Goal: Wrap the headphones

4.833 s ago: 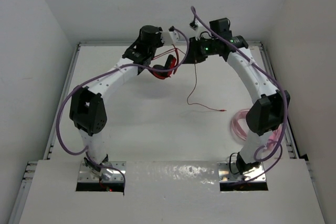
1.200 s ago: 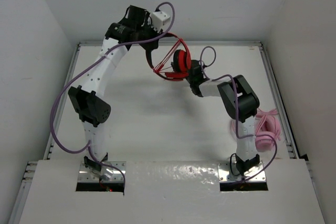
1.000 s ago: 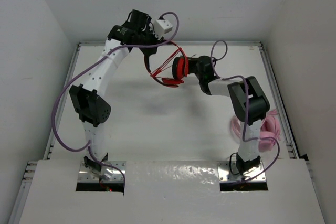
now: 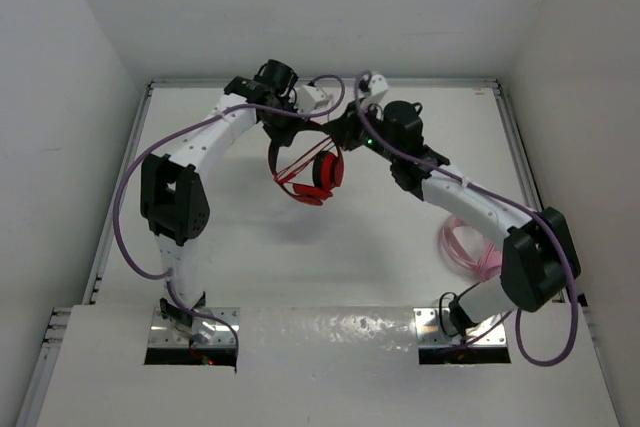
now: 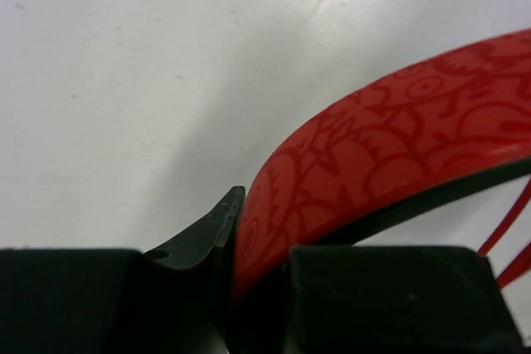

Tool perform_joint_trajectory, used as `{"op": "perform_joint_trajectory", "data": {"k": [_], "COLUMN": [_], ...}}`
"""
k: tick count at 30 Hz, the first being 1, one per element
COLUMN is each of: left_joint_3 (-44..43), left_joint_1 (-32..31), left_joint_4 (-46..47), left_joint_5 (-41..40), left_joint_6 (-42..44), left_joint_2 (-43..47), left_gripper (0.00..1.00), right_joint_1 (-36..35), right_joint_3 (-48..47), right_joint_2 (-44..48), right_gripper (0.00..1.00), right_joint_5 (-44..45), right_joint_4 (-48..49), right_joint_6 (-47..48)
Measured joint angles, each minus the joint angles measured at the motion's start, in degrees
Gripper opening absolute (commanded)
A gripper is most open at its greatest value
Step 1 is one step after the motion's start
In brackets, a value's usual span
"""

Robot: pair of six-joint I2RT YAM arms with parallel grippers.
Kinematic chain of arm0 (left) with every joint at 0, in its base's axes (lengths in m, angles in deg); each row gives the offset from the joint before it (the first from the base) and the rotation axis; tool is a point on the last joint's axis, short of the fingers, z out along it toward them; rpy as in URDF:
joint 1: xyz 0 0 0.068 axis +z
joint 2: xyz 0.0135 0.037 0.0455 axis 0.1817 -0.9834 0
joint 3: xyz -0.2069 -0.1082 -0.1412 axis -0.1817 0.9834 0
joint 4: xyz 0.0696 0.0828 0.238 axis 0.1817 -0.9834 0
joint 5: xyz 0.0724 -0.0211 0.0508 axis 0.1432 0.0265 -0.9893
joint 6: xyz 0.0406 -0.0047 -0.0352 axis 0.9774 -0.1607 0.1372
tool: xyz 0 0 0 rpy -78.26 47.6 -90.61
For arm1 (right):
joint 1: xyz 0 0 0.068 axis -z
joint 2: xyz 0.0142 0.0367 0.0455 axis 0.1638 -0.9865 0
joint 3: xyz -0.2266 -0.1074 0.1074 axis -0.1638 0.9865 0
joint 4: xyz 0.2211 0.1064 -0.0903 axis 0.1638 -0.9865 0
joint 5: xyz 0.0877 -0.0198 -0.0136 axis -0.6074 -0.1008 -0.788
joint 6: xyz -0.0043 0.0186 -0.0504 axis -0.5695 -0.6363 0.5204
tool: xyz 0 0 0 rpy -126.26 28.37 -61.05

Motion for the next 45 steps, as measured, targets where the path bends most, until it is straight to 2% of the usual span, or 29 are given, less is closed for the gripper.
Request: {"op": "perform_joint_trajectory", "data": {"k": [5,10,17,20,26,32,39,42,45], "left_joint_3": [1.51,2.01,2.47,3.43,4.0,3.98,2.8,1.51,0.96], "left_joint_1": [0.0,0.0,-0.07,-0.15,-1.73,-3.1,-3.34,-3.58,-4.09], "left_joint_4": [-3.39,-5.88,-6.71,-6.21,-5.95,-5.25,-4.31,-4.09,-4.83], "left_joint_5": [3.87,6.82,5.97,4.39,2.73,1.92,0.46,0.57,0.61], "left_joint_6": [1.64,3.19,4.35,4.74,5.33,7.21,6.47,6.16,6.51], "left_joint_2": [0.07,0.07,0.07,0.07,0.07,0.07,0.07,0.07,0.07], "left_gripper": [0.0,0.0,0.0,0.0,0.0,0.0,0.0,0.0,0.0], "right_joint_1": [-8.66,-15.67,-25.35,-28.89,-30.1,-29.73,-22.01,-17.92,-14.32], "right_joint_3": [-2.43,-7.89,-20.57,-21.81,-21.55,-21.11,-9.92,-4.11,-2.1], "right_joint_2": [2.82,2.86,-4.39,-6.43,-7.19,-8.31,-1.25,4.5,7.3], "right_gripper": [0.0,0.0,0.0,0.0,0.0,0.0,0.0,0.0,0.0], "right_joint_5": [-3.23,-0.79,8.44,9.86,9.53,10.14,11.43,15.23,18.6], "right_joint_4": [-13.29,-28.24,-43.87,-47.1,-47.98,-47.45,-38.73,-33.7,-29.59], "right_joint_6": [21.07,38.53,55.39,60.13,64.24,62.53,55.01,53.55,54.16]}}
